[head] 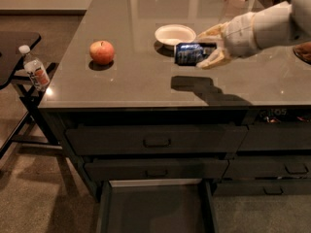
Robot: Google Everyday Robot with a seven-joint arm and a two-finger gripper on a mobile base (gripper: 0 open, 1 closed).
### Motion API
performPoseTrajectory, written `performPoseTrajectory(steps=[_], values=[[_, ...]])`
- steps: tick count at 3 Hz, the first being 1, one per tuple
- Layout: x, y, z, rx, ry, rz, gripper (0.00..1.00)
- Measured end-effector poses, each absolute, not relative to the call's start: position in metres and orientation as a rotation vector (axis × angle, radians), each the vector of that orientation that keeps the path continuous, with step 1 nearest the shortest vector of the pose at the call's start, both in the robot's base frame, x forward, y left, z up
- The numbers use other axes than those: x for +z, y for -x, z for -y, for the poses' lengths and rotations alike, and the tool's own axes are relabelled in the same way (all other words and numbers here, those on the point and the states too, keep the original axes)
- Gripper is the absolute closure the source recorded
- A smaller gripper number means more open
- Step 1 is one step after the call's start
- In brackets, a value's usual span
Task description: Pick pepsi can from bottom drawer and place on counter
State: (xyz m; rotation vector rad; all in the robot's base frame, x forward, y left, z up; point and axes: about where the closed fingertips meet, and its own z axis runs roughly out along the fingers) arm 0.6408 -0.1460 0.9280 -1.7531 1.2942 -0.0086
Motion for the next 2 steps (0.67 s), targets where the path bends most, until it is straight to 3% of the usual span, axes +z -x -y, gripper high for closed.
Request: performPoseTrajectory(steps=[2], values=[[0.898, -0.659, 0.133, 0.042, 1.602, -1.414, 1.00]])
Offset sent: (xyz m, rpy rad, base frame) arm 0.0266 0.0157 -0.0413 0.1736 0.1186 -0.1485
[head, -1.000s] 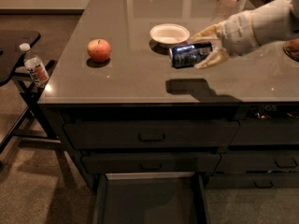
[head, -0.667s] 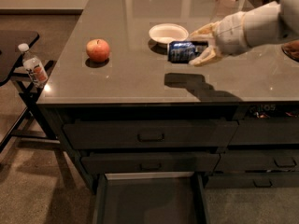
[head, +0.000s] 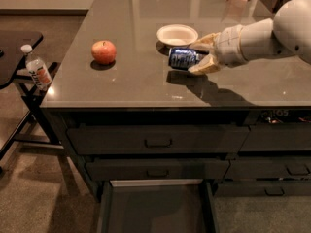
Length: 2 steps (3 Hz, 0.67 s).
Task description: Pick pepsi can from bottom drawer and place on counter
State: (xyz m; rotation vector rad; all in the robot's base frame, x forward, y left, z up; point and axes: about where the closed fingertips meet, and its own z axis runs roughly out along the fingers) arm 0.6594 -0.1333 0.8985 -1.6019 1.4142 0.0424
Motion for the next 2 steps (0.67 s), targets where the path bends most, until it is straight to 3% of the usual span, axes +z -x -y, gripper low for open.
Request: performPoseTrajectory(steps=[1, 2], values=[[0.8924, -0.6653, 0.1220, 0.116, 1.570, -1.412, 1.00], [0.8918, -0.6657, 0.1215, 0.121, 1.567, -1.412, 0.83]])
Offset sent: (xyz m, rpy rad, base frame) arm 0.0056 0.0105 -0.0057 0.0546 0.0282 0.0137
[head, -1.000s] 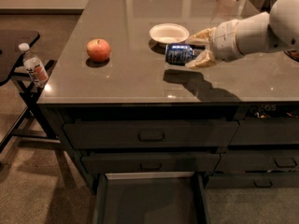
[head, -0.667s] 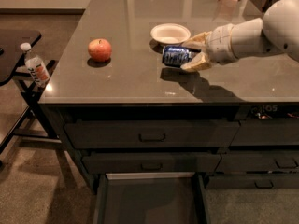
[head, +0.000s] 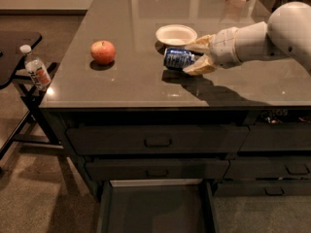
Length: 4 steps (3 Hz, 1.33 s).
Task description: Pick pepsi can from bottom drawer and place on counter
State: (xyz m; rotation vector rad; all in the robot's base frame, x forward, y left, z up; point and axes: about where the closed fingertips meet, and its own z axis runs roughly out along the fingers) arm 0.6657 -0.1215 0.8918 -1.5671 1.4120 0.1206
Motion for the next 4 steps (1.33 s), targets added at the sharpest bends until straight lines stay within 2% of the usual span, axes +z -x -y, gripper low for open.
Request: performPoseTrajectory(steps=[3, 4], values=[[0.8917, -0.6657, 0.1214, 0.121, 1.567, -1.412, 0.12], [0.8917, -0.6658, 0.1214, 0.121, 1.567, -1.412, 0.00]])
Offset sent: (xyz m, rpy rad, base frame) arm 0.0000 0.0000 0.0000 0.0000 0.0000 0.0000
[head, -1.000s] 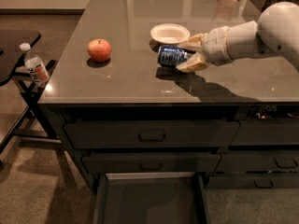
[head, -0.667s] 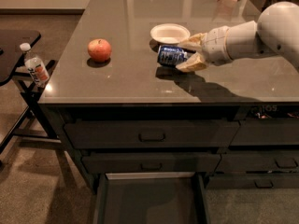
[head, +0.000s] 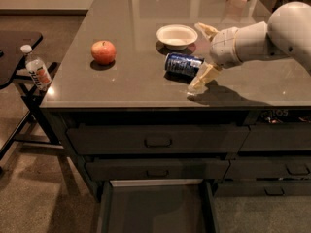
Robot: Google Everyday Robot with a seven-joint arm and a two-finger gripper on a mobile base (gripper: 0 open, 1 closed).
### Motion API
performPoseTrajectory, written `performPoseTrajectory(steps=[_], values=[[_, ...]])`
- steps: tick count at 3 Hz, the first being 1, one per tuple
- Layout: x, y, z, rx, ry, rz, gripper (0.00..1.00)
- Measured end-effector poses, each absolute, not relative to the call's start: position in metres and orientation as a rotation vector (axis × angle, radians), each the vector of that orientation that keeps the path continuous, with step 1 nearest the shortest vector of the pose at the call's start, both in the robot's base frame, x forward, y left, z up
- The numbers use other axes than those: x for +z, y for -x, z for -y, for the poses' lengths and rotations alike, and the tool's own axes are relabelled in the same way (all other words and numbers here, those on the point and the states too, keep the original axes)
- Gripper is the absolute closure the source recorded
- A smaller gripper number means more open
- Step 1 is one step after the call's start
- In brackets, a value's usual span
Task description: Pick pepsi can from bottom drawer and place on counter
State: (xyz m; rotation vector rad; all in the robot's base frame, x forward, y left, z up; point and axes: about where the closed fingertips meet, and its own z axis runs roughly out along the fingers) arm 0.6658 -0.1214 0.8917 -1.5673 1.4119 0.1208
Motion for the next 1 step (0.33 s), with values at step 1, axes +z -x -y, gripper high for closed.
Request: performPoseTrajectory(steps=[1], values=[[0.8917, -0.6658, 0.1214, 0.121, 1.567, -1.412, 0.00]])
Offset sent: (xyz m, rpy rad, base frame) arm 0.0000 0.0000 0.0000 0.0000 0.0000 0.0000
